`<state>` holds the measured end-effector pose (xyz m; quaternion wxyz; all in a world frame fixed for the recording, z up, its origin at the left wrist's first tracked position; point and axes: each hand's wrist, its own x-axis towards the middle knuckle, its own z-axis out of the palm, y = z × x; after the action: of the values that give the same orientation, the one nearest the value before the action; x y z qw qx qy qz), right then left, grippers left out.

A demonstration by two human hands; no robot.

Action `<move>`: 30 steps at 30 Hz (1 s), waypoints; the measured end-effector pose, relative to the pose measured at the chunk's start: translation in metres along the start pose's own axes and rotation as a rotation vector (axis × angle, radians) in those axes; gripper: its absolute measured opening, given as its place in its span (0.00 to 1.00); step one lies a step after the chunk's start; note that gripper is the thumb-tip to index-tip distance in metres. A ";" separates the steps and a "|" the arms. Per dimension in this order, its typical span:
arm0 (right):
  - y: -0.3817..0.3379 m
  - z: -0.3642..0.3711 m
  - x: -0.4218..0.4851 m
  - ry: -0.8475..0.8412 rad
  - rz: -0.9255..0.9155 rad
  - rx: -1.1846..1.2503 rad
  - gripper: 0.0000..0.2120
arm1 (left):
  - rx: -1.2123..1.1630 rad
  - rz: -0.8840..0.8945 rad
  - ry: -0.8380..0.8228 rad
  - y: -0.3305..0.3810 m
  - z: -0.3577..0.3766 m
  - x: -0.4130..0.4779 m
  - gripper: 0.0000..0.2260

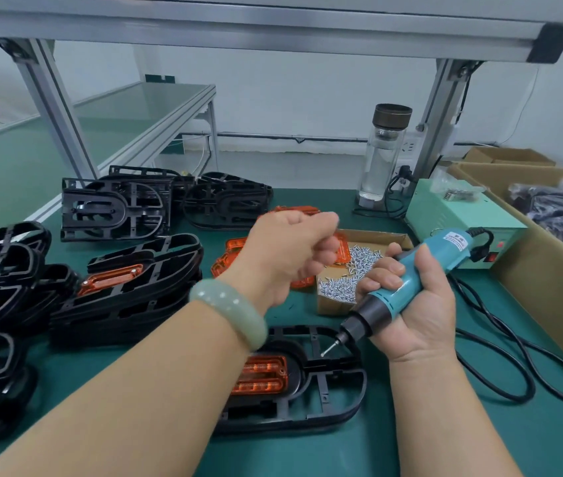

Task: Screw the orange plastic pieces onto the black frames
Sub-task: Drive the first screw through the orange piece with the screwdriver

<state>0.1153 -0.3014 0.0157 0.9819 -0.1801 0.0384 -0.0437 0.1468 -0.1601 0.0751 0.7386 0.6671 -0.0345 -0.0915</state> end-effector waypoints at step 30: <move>0.036 0.019 -0.012 0.175 -0.253 -0.001 0.09 | -0.391 -0.026 0.167 -0.058 -0.070 -0.074 0.03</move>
<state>0.1081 -0.2597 0.0209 0.9614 -0.1796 0.1011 -0.1825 0.0814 -0.0836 0.0157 0.8530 0.5166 0.0539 -0.0507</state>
